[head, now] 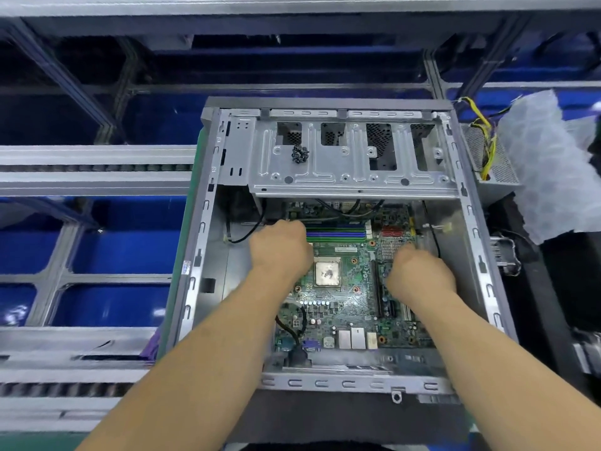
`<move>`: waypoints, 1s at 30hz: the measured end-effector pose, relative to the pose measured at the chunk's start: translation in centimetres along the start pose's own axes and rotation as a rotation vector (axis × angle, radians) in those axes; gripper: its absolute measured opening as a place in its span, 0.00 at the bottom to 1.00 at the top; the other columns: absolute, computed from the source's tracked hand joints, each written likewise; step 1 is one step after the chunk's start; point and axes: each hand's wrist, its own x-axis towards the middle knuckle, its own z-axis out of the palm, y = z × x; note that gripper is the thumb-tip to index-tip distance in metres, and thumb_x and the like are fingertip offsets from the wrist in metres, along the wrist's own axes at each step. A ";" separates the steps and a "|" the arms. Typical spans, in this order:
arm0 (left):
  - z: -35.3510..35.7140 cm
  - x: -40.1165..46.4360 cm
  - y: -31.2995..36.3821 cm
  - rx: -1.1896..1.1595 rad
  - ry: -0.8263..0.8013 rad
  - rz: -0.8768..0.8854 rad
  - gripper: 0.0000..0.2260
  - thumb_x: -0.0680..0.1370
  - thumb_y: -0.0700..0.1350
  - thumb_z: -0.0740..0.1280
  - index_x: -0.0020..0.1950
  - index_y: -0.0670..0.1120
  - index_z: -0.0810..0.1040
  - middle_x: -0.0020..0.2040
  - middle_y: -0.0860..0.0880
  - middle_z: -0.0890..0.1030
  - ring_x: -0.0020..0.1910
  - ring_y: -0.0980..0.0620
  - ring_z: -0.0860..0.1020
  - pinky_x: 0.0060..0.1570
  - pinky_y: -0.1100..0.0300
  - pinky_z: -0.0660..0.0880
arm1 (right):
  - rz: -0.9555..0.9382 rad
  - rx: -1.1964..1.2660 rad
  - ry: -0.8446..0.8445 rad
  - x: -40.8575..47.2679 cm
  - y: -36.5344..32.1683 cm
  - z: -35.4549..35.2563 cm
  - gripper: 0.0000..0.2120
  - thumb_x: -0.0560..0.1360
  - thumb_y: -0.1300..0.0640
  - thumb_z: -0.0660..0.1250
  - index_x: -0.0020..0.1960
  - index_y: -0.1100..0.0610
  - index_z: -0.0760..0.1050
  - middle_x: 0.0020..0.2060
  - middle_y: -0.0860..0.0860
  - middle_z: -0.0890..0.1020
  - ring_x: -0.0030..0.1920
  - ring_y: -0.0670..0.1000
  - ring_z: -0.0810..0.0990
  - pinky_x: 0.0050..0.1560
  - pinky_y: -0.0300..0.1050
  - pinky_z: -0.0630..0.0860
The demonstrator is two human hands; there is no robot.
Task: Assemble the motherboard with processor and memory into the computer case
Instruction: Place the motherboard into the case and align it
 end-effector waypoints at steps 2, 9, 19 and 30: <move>0.0 0.0 -0.1 -0.013 0.003 0.000 0.07 0.77 0.46 0.63 0.39 0.47 0.70 0.32 0.51 0.67 0.34 0.47 0.70 0.30 0.61 0.59 | -0.001 0.000 0.007 -0.1 0.0 0.0 0.16 0.80 0.55 0.66 0.62 0.65 0.71 0.52 0.59 0.83 0.47 0.59 0.83 0.38 0.46 0.76; -0.4 -0.2 -0.4 -0.083 -0.020 -0.027 0.12 0.76 0.45 0.64 0.35 0.48 0.65 0.33 0.51 0.68 0.33 0.48 0.69 0.31 0.61 0.62 | 0.056 0.026 0.052 -0.1 -0.2 -0.2 0.20 0.78 0.55 0.68 0.65 0.65 0.70 0.54 0.60 0.82 0.51 0.62 0.83 0.40 0.48 0.75; 0.3 -0.9 -0.7 -0.003 -0.480 0.399 0.28 0.71 0.69 0.67 0.28 0.46 0.71 0.26 0.52 0.72 0.28 0.51 0.71 0.29 0.62 0.63 | 0.068 -0.109 0.054 -0.6 -0.3 -0.5 0.19 0.79 0.51 0.66 0.65 0.61 0.71 0.58 0.60 0.78 0.53 0.62 0.81 0.42 0.50 0.76; 0.1 -0.7 -0.1 -0.119 -0.838 0.473 0.16 0.72 0.54 0.76 0.43 0.41 0.82 0.21 0.57 0.71 0.19 0.60 0.67 0.20 0.69 0.62 | -0.556 -0.118 -0.436 -2.6 -3.9 0.0 0.33 0.71 0.24 0.61 0.38 0.55 0.77 0.32 0.49 0.79 0.33 0.50 0.77 0.33 0.44 0.71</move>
